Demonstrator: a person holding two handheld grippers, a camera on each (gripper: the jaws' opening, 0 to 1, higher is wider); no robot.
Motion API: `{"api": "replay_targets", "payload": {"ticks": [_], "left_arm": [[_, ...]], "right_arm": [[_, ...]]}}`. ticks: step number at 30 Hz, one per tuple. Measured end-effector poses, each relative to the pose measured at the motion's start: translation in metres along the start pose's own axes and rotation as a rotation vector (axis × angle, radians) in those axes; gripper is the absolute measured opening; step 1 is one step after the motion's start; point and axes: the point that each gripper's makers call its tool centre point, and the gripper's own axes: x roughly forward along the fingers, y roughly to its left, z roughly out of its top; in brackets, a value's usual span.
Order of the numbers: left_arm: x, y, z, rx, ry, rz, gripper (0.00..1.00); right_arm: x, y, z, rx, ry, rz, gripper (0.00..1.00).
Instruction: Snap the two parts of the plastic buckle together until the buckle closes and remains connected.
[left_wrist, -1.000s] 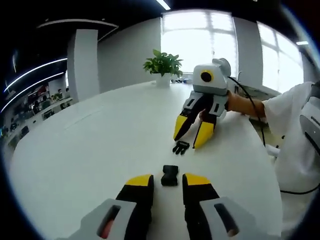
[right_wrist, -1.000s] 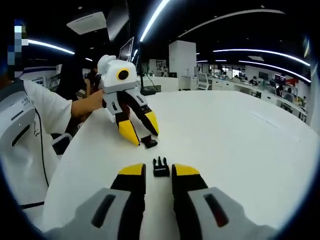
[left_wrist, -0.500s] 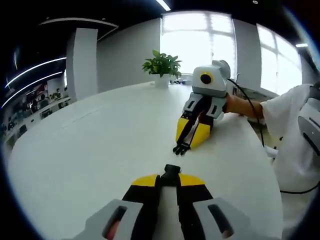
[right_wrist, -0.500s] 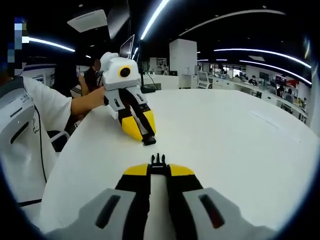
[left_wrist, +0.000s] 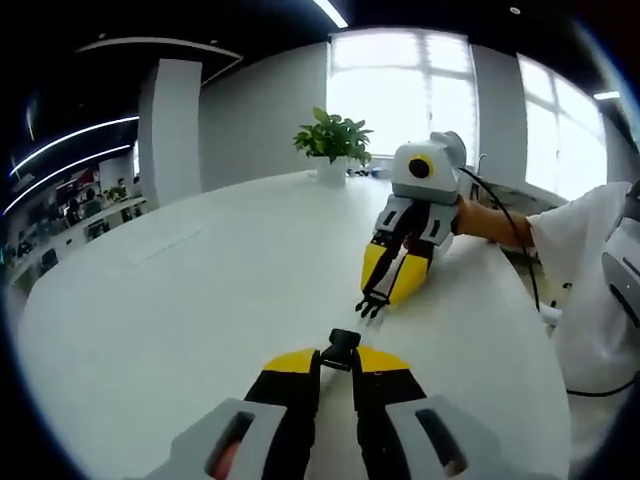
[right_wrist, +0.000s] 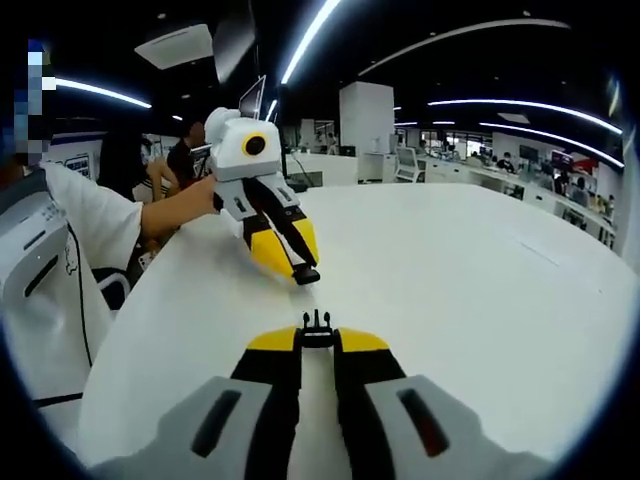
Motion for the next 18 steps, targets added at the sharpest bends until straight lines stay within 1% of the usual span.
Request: {"api": "replay_targets", "payload": {"ticks": [4,7,10,12,14,18], "left_arm": [[0.009,0.008,0.003,0.01,0.008,-0.01,0.12],[0.016,0.013,0.004,0.02,0.014,-0.019,0.12],[0.024,0.021,0.006,0.009,0.015,-0.033,0.12],[0.029,0.027,0.009,0.009,0.014,-0.029,0.12],[0.031,0.026,0.01,0.0,0.012,-0.041,0.12],[0.031,0.02,0.007,0.009,0.011,-0.065,0.12]], "right_arm": [[0.002,-0.008,-0.001,-0.014,0.011,0.014,0.12],[0.002,-0.015,-0.002,-0.039,0.025,0.011,0.12],[0.004,-0.019,0.001,-0.052,0.021,0.013,0.12],[0.006,-0.021,0.003,-0.052,0.015,0.016,0.12],[0.007,-0.022,0.003,-0.054,0.012,0.017,0.12],[0.008,-0.026,0.0,-0.055,0.009,0.018,0.12]]}}
